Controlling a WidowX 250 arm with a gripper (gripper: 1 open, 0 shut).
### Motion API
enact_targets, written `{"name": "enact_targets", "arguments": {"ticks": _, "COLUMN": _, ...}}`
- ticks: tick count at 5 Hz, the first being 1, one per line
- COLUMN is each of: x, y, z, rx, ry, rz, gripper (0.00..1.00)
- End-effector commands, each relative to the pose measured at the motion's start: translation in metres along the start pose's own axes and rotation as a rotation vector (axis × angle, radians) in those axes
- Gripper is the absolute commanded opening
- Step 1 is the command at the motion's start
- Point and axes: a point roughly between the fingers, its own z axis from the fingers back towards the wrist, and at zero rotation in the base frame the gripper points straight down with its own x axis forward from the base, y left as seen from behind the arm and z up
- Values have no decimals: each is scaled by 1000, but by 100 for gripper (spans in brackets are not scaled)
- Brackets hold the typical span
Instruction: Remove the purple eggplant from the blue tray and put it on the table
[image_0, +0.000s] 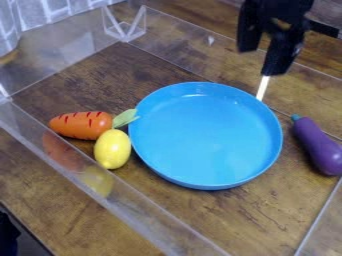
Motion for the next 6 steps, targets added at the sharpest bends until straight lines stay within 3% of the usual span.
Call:
{"name": "enact_targets", "arguments": {"ticks": 1, "x": -5, "y": -7, "z": 24, "rx": 48, "ry": -83, "rz": 52, "gripper": 100}}
{"name": "enact_targets", "arguments": {"ticks": 2, "x": -10, "y": -16, "z": 16, "rx": 60, "ry": -86, "rz": 102, "gripper": 100}}
{"name": "enact_targets", "arguments": {"ticks": 4, "x": -6, "y": -24, "z": 13, "rx": 61, "ry": -79, "rz": 142, "gripper": 100}}
{"name": "enact_targets", "arguments": {"ticks": 6, "x": 8, "y": -9, "z": 21, "rx": 63, "ry": -88, "rz": 132, "gripper": 100}}
